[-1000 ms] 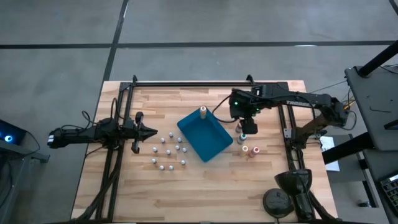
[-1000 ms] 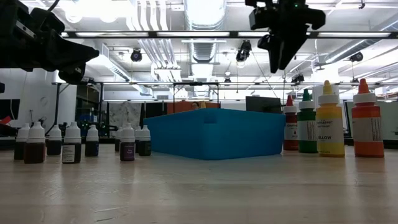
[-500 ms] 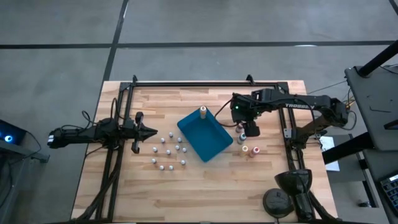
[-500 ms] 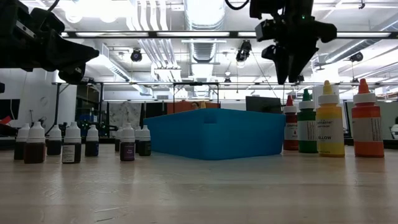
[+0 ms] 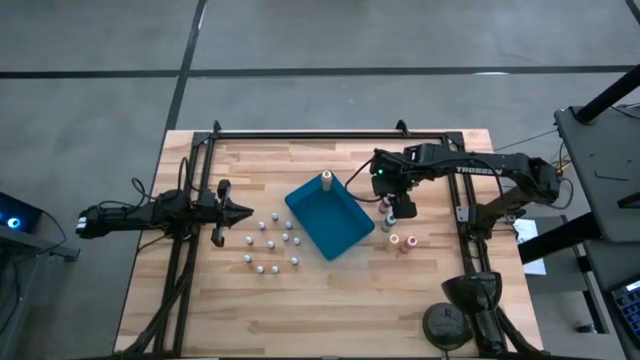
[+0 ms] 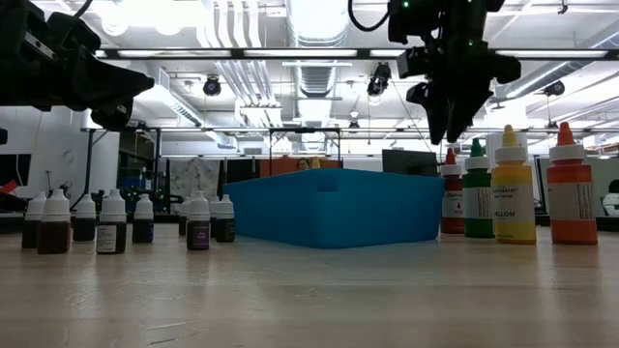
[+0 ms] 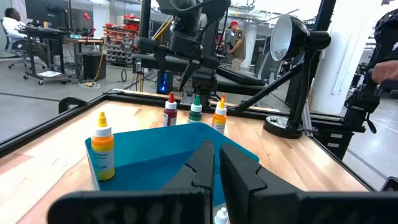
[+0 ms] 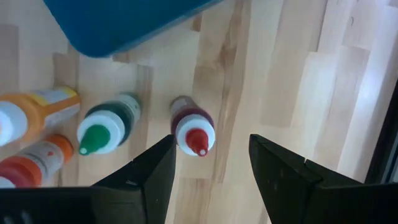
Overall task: Pick & Place food coloring
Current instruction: Put the red food coloring bottle into the blue bin
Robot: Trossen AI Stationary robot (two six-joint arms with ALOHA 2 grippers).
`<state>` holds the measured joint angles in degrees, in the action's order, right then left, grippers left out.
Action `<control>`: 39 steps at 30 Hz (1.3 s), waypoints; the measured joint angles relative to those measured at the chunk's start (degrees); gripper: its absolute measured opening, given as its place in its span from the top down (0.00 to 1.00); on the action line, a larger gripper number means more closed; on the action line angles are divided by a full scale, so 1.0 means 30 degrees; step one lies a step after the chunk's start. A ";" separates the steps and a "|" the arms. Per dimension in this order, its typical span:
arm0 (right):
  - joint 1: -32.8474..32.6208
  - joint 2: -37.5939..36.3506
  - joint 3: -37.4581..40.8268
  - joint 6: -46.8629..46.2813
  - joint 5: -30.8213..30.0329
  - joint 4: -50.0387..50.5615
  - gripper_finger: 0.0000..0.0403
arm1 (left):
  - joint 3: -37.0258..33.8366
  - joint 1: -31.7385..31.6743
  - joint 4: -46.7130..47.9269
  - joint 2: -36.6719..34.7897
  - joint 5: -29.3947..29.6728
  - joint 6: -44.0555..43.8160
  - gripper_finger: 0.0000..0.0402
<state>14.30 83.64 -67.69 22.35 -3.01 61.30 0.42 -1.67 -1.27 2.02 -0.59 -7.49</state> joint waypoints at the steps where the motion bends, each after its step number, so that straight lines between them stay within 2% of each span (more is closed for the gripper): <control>1: 0.0024 0.0000 0.0169 0.0080 0.0005 -0.0136 0.52 | 0.0001 0.0007 -0.0001 0.0000 0.0001 0.0000 1.00; 14: 0.0053 0.0000 0.1772 0.0316 0.0148 -0.1297 0.52 | 0.0001 0.0000 0.0003 0.0000 0.0001 0.0000 1.00; 39: 0.0118 0.0007 0.3034 0.0604 0.0648 -0.2634 0.52 | 0.0004 0.0000 -0.0001 0.0000 0.0000 0.0000 1.00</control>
<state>14.66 83.66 -58.59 24.16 -1.06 53.39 0.43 -1.67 -1.28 2.02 -0.59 -7.49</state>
